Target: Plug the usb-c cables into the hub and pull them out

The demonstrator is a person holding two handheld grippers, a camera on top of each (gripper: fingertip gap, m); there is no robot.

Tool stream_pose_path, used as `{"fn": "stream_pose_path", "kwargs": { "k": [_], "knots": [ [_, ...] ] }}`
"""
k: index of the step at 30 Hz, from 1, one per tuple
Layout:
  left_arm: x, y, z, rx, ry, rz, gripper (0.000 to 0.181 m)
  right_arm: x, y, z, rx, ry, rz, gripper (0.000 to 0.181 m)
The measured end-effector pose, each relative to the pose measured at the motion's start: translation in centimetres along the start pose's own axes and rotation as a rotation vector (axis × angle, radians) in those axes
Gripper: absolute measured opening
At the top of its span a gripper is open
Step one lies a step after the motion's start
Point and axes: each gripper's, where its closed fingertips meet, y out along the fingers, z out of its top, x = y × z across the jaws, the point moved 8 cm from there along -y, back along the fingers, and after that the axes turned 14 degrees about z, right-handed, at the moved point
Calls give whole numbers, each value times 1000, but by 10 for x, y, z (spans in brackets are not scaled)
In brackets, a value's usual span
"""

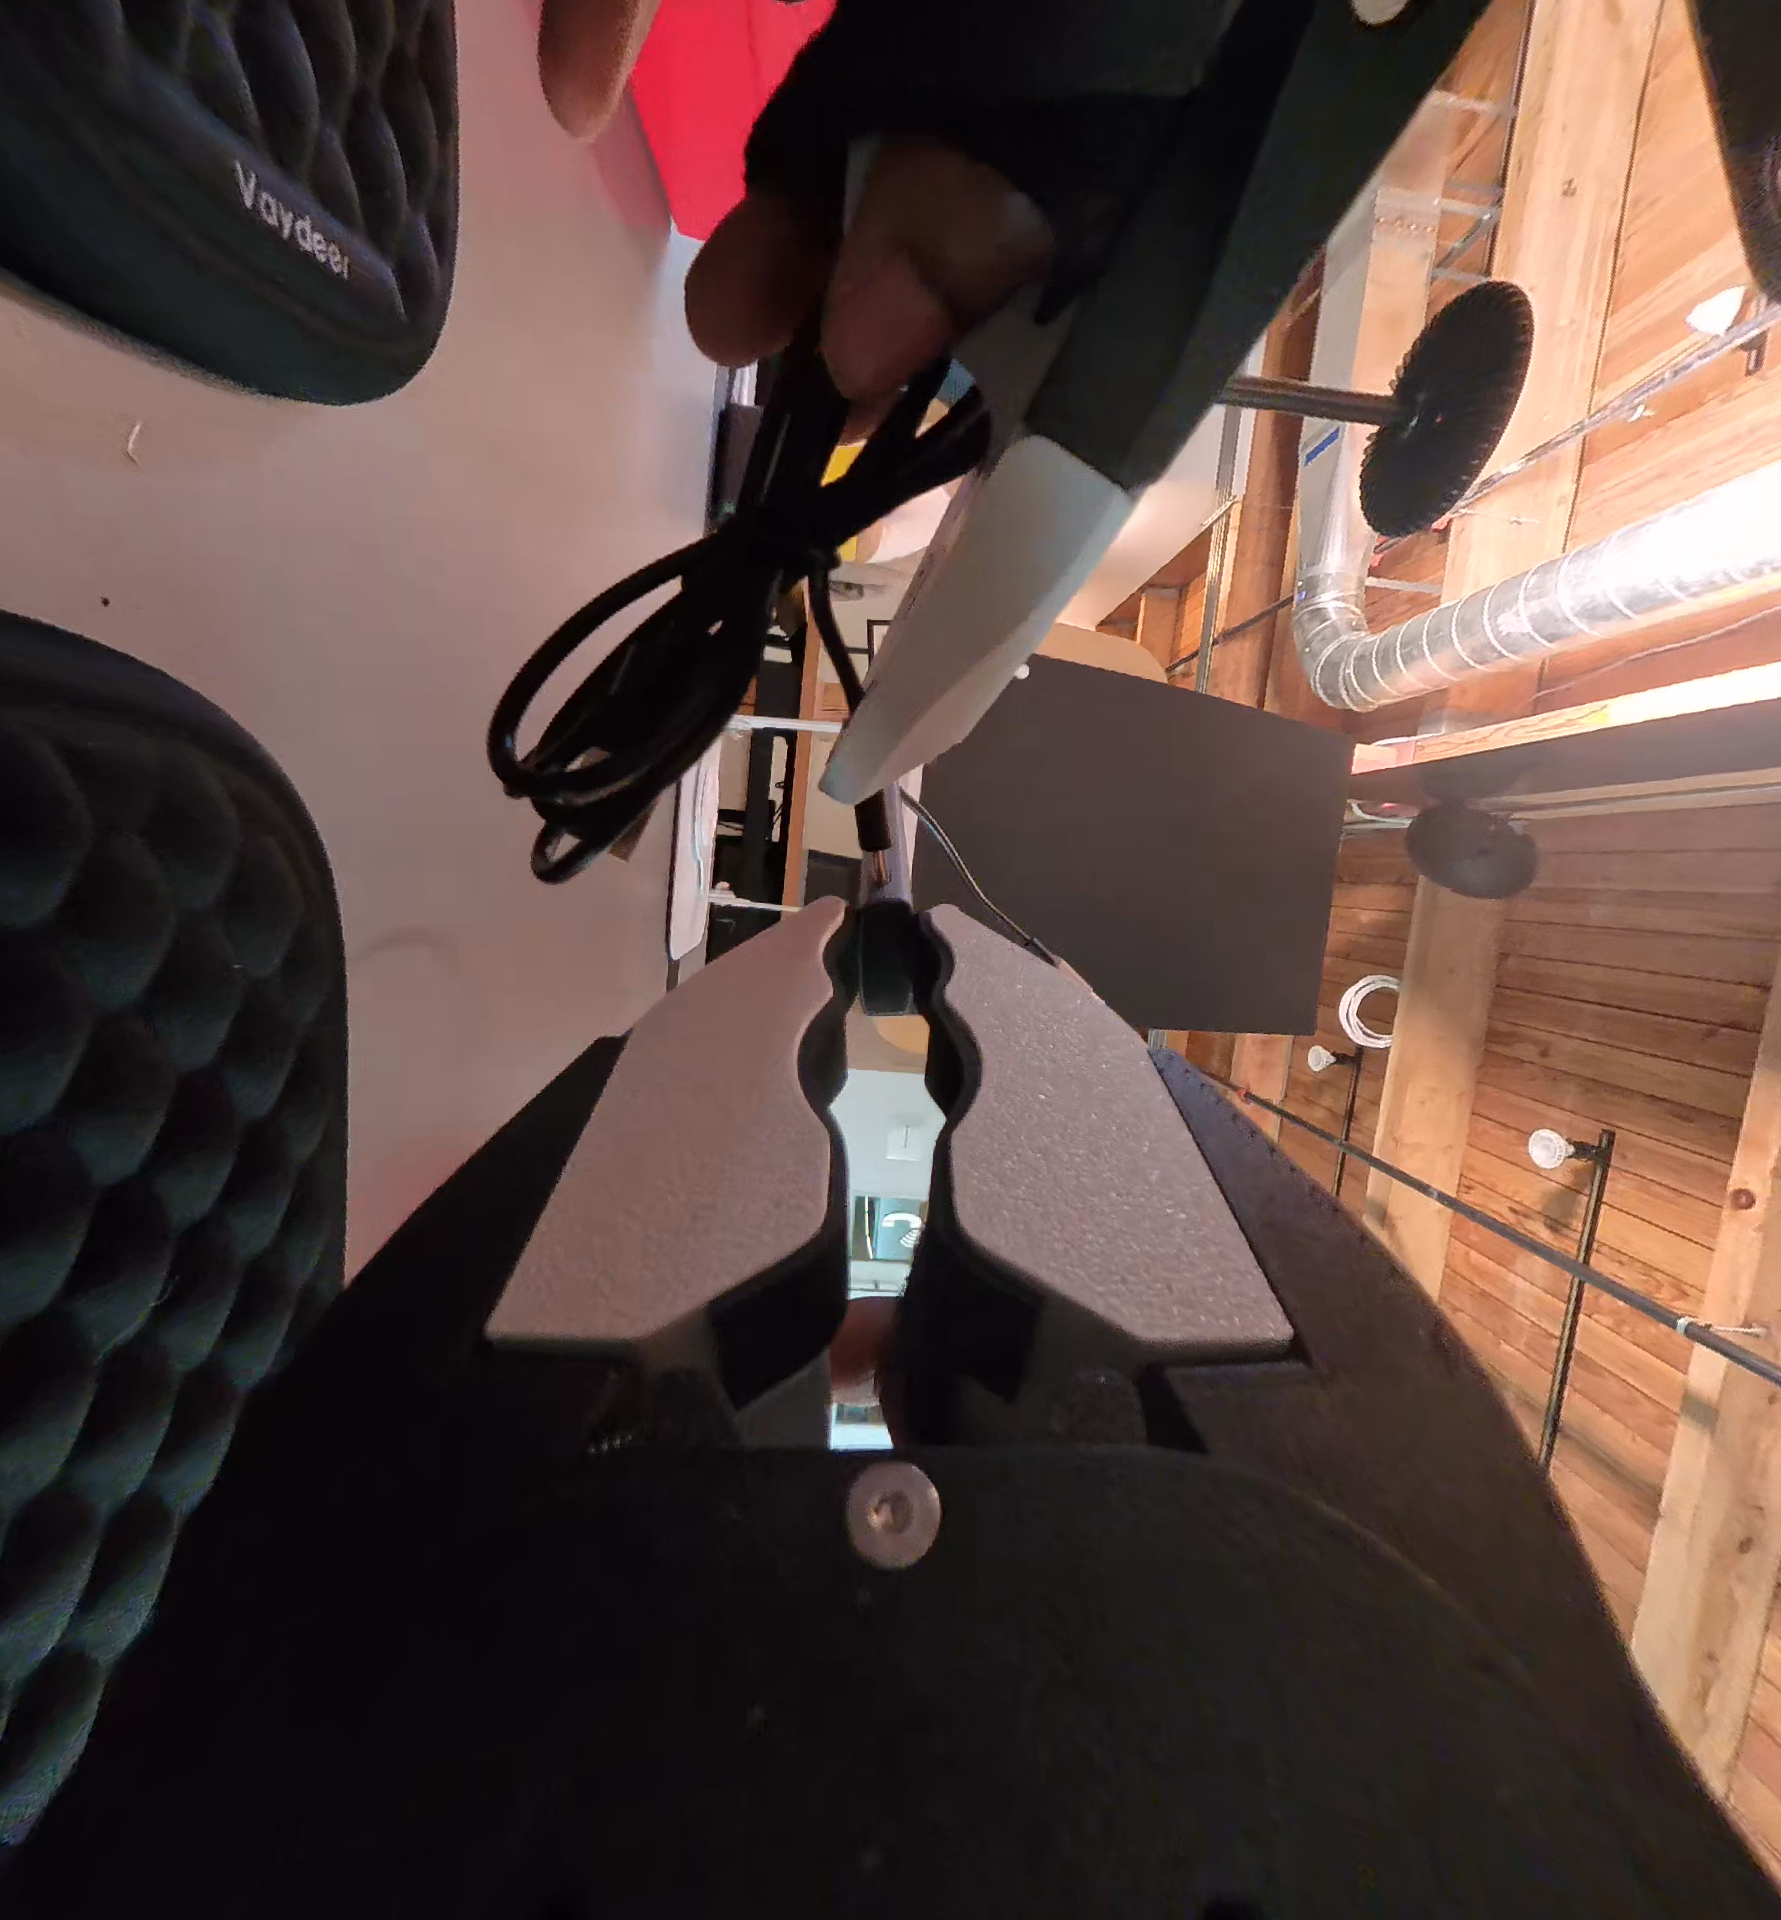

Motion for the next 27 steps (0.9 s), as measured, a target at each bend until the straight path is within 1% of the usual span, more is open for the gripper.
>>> {"fn": "stream_pose_path", "kwargs": {
  "k": [2,4,8,10,13,15,17,19,21,25,27],
  "knots": [
    [1,1,0,18,-1,-12,8,1,-2,-2,27,-7,-13,8],
    [0,1,-2,46,-30,-55,8,2,-4,-3,62,-22,-11,8],
    [-2,-1,-3,30,-26,-141,8,4,-8,-4,151,-63,27,8],
    [-4,-4,1,11,-33,-134,8,6,-8,-3,137,-101,39,8],
    [-3,-5,4,-61,18,-87,8,4,-5,0,126,-230,36,8],
    [-3,-2,3,-91,41,-88,8,3,-4,-1,149,-234,56,8],
    [-5,0,1,-41,37,-114,8,4,-3,-3,159,-232,65,8],
    [-9,2,-3,6,-36,-155,8,5,-3,-3,178,-214,77,8],
    [-9,2,-4,44,-62,-160,7,6,-4,-2,200,-205,80,8],
    [-10,3,0,53,-13,-113,11,7,-7,6,262,-214,84,8],
    [-12,3,0,46,30,-104,11,7,-5,6,246,-225,66,9]
  ]
}}
